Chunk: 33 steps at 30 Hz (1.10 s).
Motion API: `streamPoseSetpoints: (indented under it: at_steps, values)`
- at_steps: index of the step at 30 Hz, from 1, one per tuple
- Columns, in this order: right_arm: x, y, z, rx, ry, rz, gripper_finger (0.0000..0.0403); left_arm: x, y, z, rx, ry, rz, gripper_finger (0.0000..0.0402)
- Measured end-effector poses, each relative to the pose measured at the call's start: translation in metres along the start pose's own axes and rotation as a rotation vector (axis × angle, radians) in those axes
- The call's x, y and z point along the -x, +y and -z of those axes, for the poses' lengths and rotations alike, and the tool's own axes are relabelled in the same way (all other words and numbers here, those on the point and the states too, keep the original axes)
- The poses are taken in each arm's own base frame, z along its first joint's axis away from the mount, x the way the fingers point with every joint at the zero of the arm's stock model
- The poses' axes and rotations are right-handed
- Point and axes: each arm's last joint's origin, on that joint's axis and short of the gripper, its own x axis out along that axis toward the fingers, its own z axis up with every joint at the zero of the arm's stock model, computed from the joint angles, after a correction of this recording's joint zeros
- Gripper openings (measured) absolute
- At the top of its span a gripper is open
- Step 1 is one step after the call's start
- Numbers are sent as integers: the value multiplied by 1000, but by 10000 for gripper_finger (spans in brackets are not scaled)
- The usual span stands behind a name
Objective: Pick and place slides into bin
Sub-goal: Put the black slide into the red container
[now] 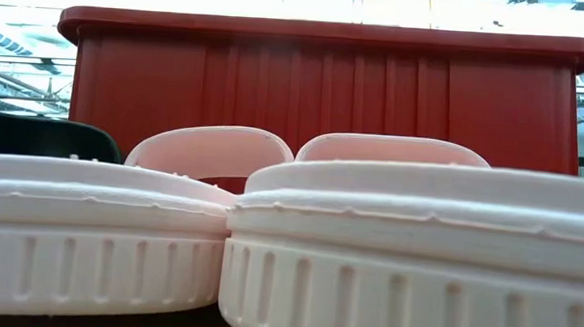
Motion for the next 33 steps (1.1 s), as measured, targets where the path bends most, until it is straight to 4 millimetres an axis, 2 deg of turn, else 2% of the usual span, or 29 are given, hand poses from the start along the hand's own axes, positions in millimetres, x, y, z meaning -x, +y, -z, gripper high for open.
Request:
streamPoseSetpoints:
  at_steps: [14, 23, 27, 33]
  values:
    - [-20, -2, 14, -87, -43, -47, 31, -36, -15, 15, -16, 70, 66, 239]
    - [-21, 0, 18, -86, -25, -50, 31, -37, -15, 15, -32, 72, 46, 234]
    - [-21, 0, 18, -88, -25, -51, 31, -37, -15, 15, -41, 73, 46, 195]
    - [-21, 0, 17, -89, -27, -51, 31, -37, -15, 15, -40, 69, 46, 96]
